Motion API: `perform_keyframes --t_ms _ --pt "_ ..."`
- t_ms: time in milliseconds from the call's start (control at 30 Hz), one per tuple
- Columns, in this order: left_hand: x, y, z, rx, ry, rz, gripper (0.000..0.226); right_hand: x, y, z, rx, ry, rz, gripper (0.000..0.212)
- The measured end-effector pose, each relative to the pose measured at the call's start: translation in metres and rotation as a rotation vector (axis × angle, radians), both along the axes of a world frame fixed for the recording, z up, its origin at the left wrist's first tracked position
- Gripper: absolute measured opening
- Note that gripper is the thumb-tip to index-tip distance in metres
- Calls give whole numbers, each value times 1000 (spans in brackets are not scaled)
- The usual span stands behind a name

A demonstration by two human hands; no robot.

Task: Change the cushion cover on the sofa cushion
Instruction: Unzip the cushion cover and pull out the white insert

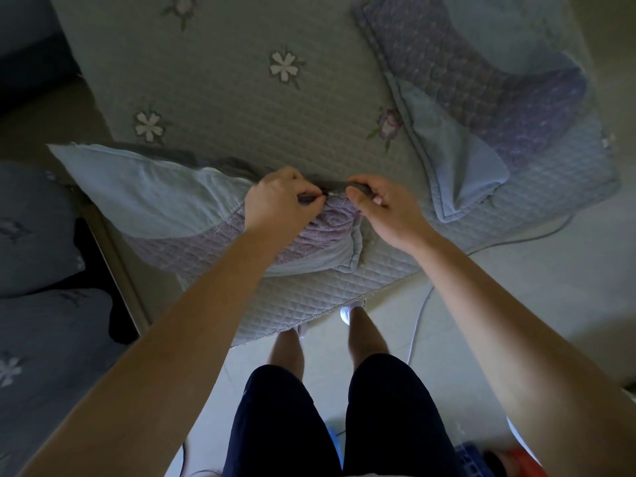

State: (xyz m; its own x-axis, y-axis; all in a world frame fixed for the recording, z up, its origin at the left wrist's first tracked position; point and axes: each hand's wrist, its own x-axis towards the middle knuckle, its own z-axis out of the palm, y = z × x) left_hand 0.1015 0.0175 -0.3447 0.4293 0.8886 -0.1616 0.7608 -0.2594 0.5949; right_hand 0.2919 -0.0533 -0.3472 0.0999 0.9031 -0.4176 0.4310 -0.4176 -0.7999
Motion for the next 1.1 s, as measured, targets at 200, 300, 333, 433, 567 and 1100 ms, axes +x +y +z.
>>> perform_keyframes --t_ms 200,300,333,433,567,1100 --pt "2 11 6 -24 151 -84 21 9 19 11 -67 -130 186 30" --pt "0 12 6 -32 141 -94 22 7 26 14 -74 -219 293 36" --pt "-1 13 6 -35 132 -100 21 6 28 13 -82 -233 313 38" --pt "-3 16 8 -86 50 -88 16 8 32 11 -113 -100 246 30" --pt "-6 25 8 -170 -50 -126 13 13 25 5 -156 196 82 19" --pt "0 24 10 171 -110 -388 5 14 20 11 -205 414 -10 19"
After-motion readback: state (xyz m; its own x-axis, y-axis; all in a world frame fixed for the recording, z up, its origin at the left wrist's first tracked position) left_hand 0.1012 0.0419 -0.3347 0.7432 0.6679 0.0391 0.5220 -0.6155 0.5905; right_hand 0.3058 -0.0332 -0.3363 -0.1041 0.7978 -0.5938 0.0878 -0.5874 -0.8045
